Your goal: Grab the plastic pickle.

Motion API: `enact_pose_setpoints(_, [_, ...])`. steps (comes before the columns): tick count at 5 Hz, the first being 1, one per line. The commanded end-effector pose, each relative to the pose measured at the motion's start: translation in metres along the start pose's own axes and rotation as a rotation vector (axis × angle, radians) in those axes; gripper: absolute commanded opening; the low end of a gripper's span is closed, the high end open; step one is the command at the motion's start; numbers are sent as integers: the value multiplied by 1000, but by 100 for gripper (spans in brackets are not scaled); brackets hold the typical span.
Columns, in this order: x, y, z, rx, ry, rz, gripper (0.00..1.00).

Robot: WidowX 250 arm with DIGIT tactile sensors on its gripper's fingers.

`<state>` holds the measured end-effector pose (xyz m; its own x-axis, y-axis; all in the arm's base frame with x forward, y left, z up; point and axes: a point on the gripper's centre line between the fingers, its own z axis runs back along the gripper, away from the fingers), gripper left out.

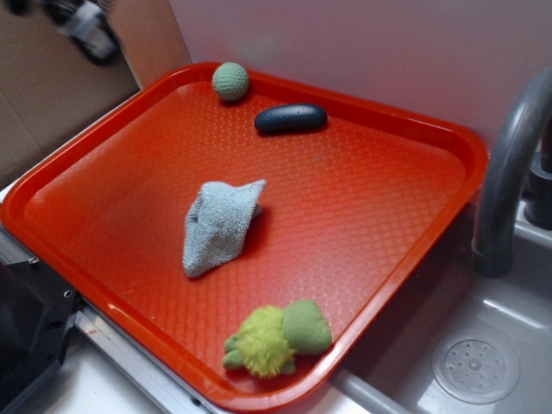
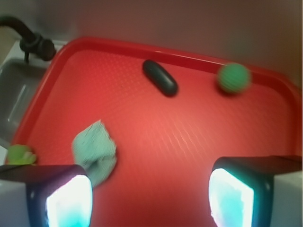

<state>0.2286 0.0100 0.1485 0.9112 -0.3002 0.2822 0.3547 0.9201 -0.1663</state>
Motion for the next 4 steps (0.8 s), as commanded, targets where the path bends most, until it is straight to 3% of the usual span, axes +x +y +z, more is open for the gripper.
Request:
enact_pose_setpoints(1, [41, 3, -58, 151, 15, -217, 100])
enact_pose_setpoints(2, [47, 14, -78, 226, 0, -189, 100])
enact_pose_setpoints(3, [64, 22, -90, 209, -35, -173, 100])
enact_pose_setpoints(4, [76, 22, -112, 220, -62, -277, 100])
